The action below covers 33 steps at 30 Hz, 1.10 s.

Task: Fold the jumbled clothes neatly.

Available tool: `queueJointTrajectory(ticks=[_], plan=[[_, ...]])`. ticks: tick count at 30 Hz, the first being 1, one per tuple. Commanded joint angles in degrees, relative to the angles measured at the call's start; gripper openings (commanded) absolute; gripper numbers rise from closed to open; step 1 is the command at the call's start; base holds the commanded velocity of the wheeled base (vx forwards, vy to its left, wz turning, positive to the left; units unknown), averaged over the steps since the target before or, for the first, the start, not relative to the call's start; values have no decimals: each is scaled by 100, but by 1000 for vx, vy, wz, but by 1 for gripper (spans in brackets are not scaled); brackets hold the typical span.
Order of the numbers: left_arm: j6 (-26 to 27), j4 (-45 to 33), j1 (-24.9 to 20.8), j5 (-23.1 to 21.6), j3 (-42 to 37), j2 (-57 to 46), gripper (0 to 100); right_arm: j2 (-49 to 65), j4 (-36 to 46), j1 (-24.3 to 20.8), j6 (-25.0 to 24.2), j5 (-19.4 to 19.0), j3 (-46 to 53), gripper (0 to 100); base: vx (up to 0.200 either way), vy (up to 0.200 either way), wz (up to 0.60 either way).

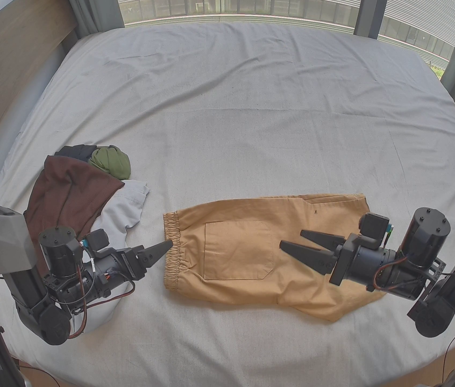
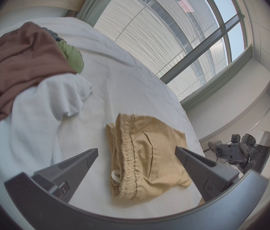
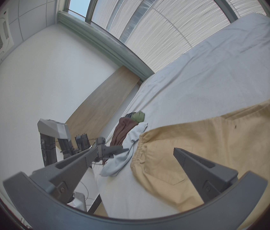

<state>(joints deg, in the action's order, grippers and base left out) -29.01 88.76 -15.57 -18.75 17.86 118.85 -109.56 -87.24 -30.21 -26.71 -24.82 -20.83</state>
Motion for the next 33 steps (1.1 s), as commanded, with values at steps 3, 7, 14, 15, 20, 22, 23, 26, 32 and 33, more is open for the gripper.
queueJointTrajectory(ticks=[3,7,14,15,20,22,23,26,32,33], plan=[[-184,10,-183,-129,-98,394,100,224,-4,577,-1,3,-149,100,0,0,0],[-456,1,-210,-120,-46,517,100,207,-13,753,-1,3,-167,100,0,0,0],[-614,1,-210,-94,69,816,100,172,-39,806,8,3,-184,100,0,0,0],[-614,1,-219,-94,60,824,100,172,-39,806,8,3,-184,100,0,0,0],[-632,10,-324,-94,77,983,100,180,-39,815,8,3,-175,100,0,0,0],[-649,1,-342,-103,86,1062,100,172,-48,815,8,3,-167,100,0,0,0],[-685,10,-359,-103,104,1132,100,172,-48,815,8,3,-167,100,0,0,0],[-737,10,-386,-85,200,1246,100,172,-65,806,8,12,-167,100,0,0,0],[-948,10,-491,-85,376,1246,100,172,-65,788,8,12,-158,100,0,0,0],[-1001,10,-509,-85,429,1255,100,172,-74,780,8,12,-149,100,0,0,0]])
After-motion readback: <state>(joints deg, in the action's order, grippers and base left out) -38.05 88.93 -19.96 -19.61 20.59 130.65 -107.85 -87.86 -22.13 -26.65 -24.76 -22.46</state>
